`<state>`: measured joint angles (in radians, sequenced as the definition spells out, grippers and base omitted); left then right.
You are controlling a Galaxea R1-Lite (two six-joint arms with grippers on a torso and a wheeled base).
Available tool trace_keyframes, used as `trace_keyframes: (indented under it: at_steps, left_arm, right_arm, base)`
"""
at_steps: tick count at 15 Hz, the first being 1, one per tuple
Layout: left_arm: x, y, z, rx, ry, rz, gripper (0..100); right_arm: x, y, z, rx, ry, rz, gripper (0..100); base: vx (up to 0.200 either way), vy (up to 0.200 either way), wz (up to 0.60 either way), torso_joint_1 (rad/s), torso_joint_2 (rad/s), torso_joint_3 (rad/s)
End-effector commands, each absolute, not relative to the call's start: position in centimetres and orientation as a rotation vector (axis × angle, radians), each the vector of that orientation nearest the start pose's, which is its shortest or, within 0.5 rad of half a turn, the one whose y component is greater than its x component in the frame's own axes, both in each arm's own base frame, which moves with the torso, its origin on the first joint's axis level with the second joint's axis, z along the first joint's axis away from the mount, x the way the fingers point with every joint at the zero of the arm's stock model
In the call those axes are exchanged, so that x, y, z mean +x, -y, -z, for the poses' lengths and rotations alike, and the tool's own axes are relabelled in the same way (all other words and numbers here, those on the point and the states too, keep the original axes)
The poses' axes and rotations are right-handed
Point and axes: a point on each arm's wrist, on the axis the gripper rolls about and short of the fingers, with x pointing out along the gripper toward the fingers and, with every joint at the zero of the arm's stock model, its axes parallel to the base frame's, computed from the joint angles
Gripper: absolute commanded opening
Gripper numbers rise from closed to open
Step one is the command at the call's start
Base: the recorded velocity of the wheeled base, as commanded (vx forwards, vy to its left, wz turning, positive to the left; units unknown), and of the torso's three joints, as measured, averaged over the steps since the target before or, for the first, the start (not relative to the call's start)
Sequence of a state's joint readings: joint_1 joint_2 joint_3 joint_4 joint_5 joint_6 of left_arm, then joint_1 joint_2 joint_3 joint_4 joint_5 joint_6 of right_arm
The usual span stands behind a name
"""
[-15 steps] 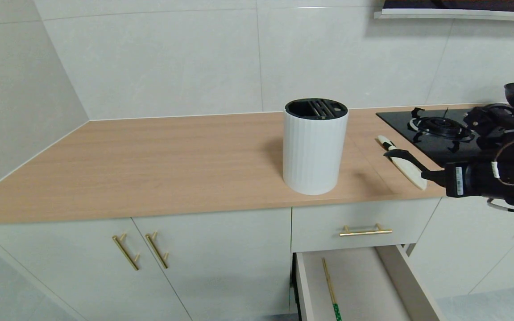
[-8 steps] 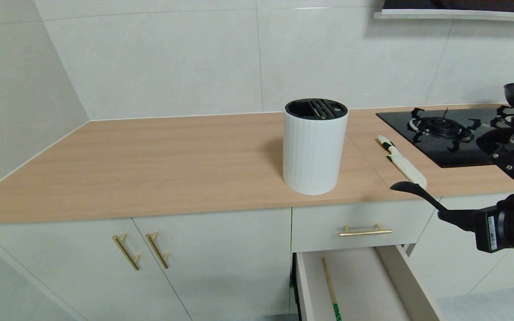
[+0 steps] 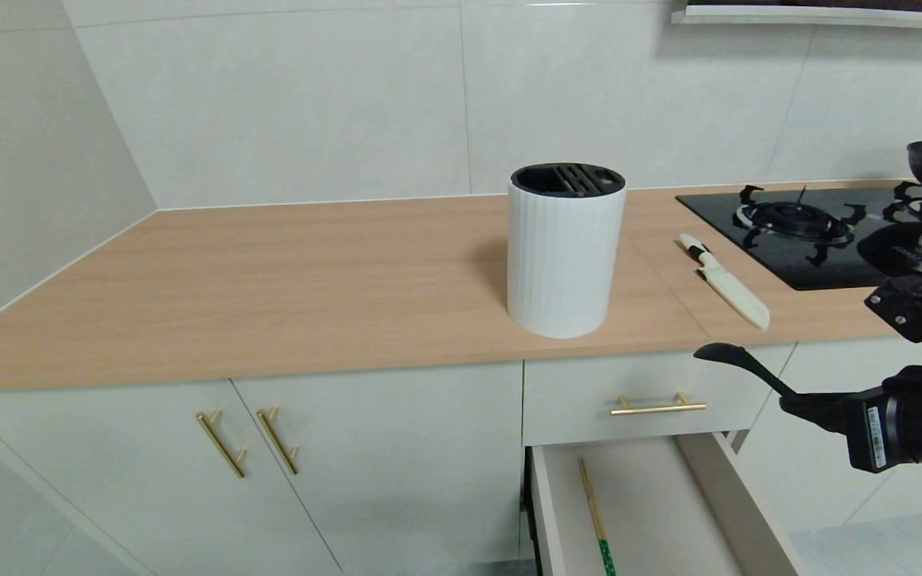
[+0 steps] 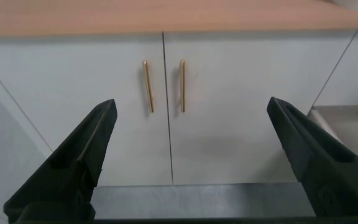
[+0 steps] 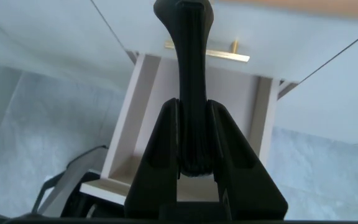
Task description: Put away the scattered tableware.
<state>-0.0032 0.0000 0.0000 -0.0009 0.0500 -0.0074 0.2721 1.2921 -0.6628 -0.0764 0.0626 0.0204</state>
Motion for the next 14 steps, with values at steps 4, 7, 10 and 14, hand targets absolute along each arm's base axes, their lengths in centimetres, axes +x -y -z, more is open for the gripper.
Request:
trace_keyframes:
  at_steps: [4, 7, 10, 14]
  left_arm:
    - [-2.3, -0.1, -7.6, -0.008, 0.002, -0.048, 100]
    - [-2.3, -0.1, -7.6, -0.008, 0.002, -0.048, 100]
    - [-2.3, -0.1, -7.6, -0.009, 0.002, -0.048, 100]
    - [-2.3, -0.1, -7.6, -0.008, 0.002, -0.048, 100]
  right_arm:
    - [19.0, -5.5, -18.3, -0.045, -0.602, -0.32, 0]
    - [19.6, -5.6, -17.7, -0.047, -0.635, -0.316, 0]
    - [19.9, -5.7, -17.3, -0.051, -0.654, -0.311, 0]
    - [20.0, -5.7, -17.1, -0.049, -0.664, -0.311, 0]
  base:
    - [0.0, 0.0, 0.0, -0.195, 0.48, 0.272]
    - [0.0, 0.0, 0.0, -0.193, 0.48, 0.286]
    - [0.0, 0.0, 0.0, -0.178, 0.48, 0.287]
    - [0.0, 0.0, 0.0, -0.156, 0.46, 0.293]
